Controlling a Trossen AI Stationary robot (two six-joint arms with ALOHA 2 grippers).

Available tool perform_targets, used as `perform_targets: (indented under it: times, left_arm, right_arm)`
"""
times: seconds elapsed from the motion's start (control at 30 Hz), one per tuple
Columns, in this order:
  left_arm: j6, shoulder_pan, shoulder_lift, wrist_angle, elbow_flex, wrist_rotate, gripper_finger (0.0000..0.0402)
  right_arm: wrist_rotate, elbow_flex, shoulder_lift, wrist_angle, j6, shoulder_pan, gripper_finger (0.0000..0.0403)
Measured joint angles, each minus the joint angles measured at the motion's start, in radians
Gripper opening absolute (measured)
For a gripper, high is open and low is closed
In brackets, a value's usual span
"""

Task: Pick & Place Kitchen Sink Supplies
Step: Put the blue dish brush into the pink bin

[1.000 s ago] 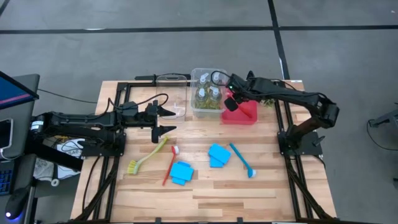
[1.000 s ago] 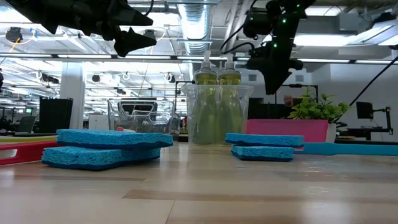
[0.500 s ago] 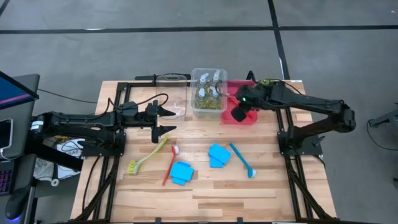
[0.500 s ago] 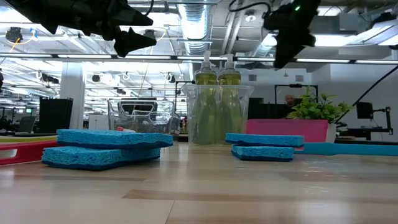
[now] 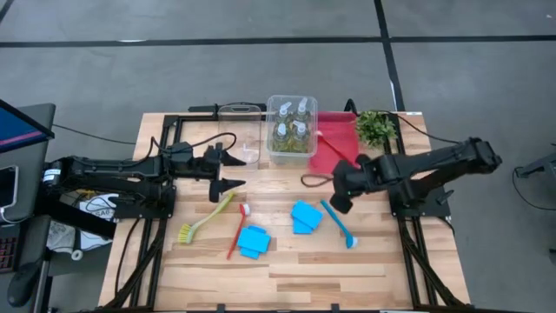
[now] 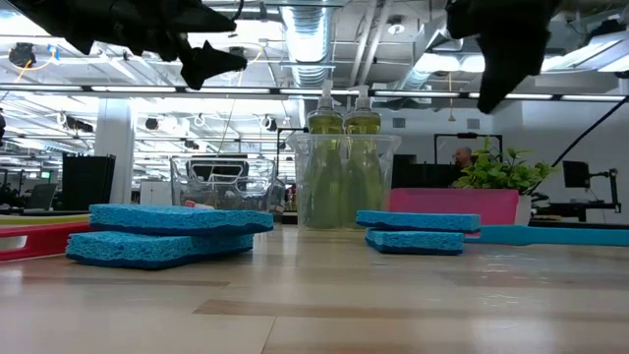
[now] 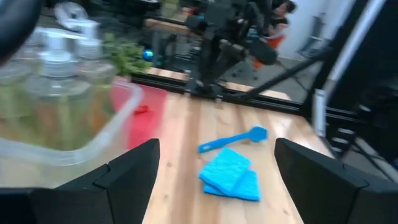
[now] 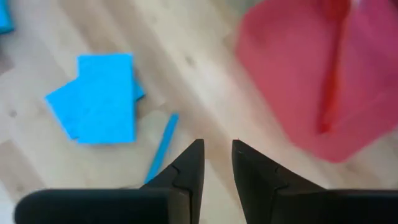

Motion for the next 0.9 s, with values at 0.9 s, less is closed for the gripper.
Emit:
perform_targets:
  times: [0.9]
  left_arm:
    - [-0.004,0.0,0.105,0.0,-0.001,0.122,0.0319]
  right_arm:
    - [-0.141,-0.306,0.005,0.387,0.346,0.316,0.0076]
